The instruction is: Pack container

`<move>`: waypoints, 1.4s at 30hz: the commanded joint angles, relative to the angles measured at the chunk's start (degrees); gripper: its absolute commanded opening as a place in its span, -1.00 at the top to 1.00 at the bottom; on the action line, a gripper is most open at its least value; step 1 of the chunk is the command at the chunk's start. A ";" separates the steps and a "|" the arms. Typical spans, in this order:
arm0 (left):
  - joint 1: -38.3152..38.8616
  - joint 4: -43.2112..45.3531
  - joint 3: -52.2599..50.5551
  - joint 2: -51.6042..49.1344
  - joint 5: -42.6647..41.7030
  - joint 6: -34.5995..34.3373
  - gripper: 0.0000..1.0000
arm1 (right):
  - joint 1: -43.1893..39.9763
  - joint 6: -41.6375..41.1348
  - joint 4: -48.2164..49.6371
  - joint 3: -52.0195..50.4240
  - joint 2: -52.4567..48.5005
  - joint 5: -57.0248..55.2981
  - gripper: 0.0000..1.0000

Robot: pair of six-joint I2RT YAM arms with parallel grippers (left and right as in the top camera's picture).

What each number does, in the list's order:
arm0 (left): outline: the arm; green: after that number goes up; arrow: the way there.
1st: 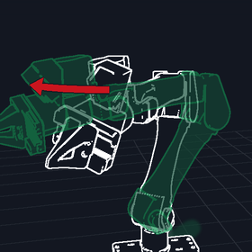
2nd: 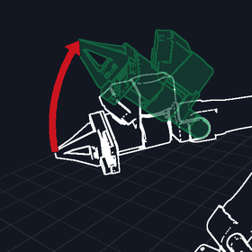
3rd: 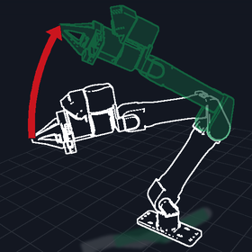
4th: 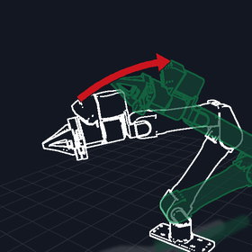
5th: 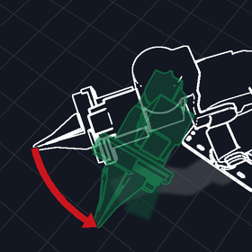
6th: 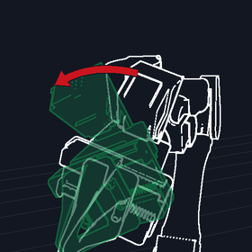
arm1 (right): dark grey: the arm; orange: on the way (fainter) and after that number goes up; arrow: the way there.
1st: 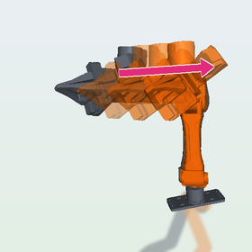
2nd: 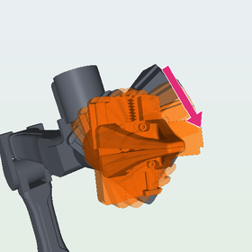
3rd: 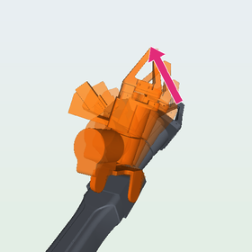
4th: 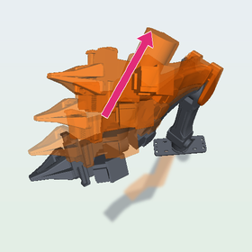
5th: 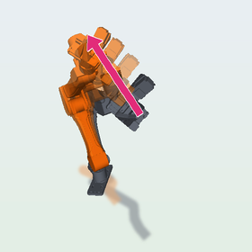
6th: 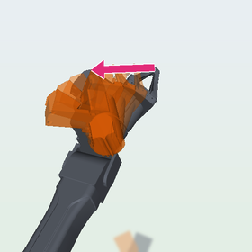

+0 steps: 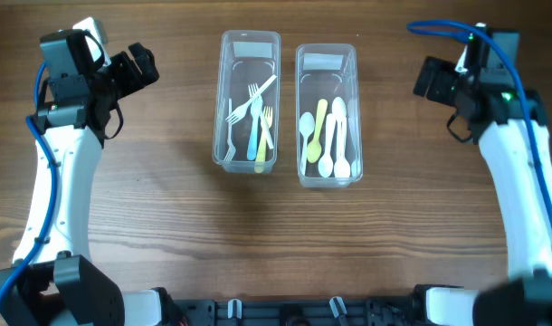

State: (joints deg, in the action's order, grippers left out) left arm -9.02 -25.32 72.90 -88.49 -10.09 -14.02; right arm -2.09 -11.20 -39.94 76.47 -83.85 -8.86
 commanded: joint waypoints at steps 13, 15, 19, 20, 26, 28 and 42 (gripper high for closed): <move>-0.31 0.15 0.09 0.42 0.15 0.33 -0.99 | 13.14 0.72 -0.79 -7.91 64.19 -1.22 -0.99; -0.31 0.15 0.09 0.42 0.15 0.33 -1.00 | 11.58 0.68 0.59 -14.82 69.16 -1.18 -0.99; -0.31 0.15 0.09 0.42 0.15 0.33 -1.00 | 6.86 0.61 13.16 -33.22 74.64 3.37 -0.99; -0.31 0.15 0.09 0.42 0.15 0.33 -0.99 | 5.75 0.59 17.42 -38.34 75.52 5.95 -1.00; -0.31 0.17 0.09 0.42 0.15 0.33 -1.00 | 4.55 0.55 37.16 -64.24 81.59 11.91 -0.99; -0.31 0.15 0.09 0.42 0.15 0.33 -0.99 | 3.93 0.59 38.93 -67.76 83.23 11.93 -0.99; -0.31 0.15 0.09 0.42 0.15 0.33 -1.00 | 3.06 9.92 40.50 -76.17 83.67 13.88 -1.00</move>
State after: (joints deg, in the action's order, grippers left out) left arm -9.02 -25.30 72.90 -88.49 -10.09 -14.02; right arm 1.28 -6.68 0.25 0.36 -1.10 2.83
